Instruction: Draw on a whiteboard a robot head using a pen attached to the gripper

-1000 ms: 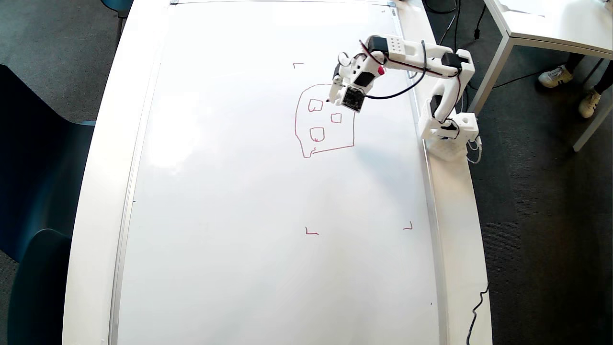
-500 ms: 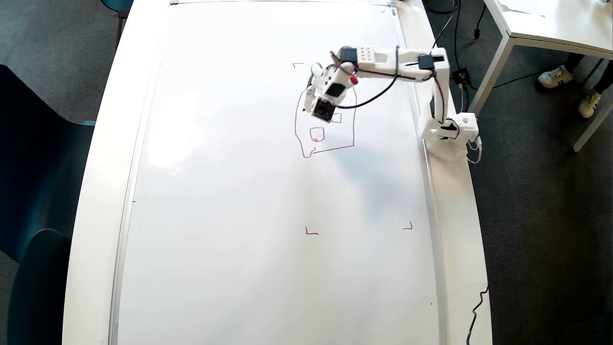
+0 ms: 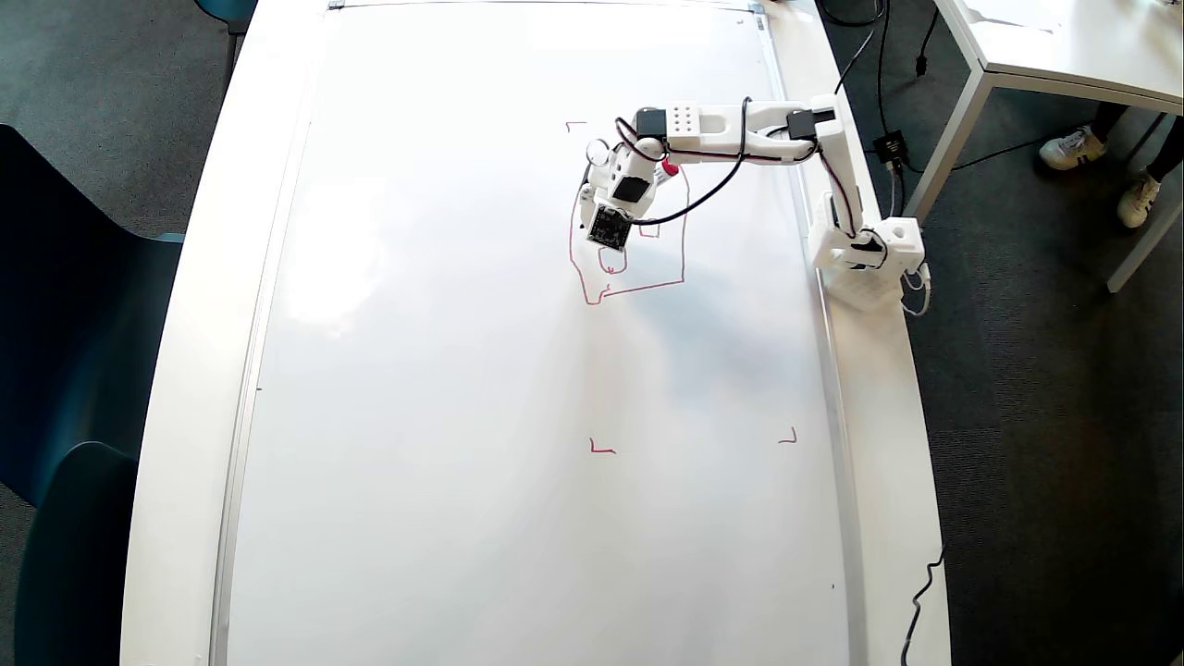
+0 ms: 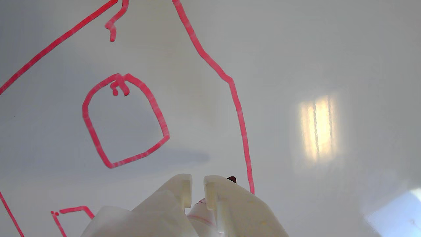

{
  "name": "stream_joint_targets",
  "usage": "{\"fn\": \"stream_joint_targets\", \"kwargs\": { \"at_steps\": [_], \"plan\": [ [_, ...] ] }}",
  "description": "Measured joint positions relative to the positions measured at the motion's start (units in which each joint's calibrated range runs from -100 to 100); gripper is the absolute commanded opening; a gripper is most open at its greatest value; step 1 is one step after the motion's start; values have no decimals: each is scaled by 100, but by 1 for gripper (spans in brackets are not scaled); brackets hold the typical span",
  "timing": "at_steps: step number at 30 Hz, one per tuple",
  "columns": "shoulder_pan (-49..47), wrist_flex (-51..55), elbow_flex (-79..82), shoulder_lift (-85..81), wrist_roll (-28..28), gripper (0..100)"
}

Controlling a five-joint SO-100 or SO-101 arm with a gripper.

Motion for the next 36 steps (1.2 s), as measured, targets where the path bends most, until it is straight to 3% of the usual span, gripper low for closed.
{"fn": "stream_joint_targets", "kwargs": {
  "at_steps": [36],
  "plan": [
    [-8,-42,-1626,1321,0,1]
  ]
}}
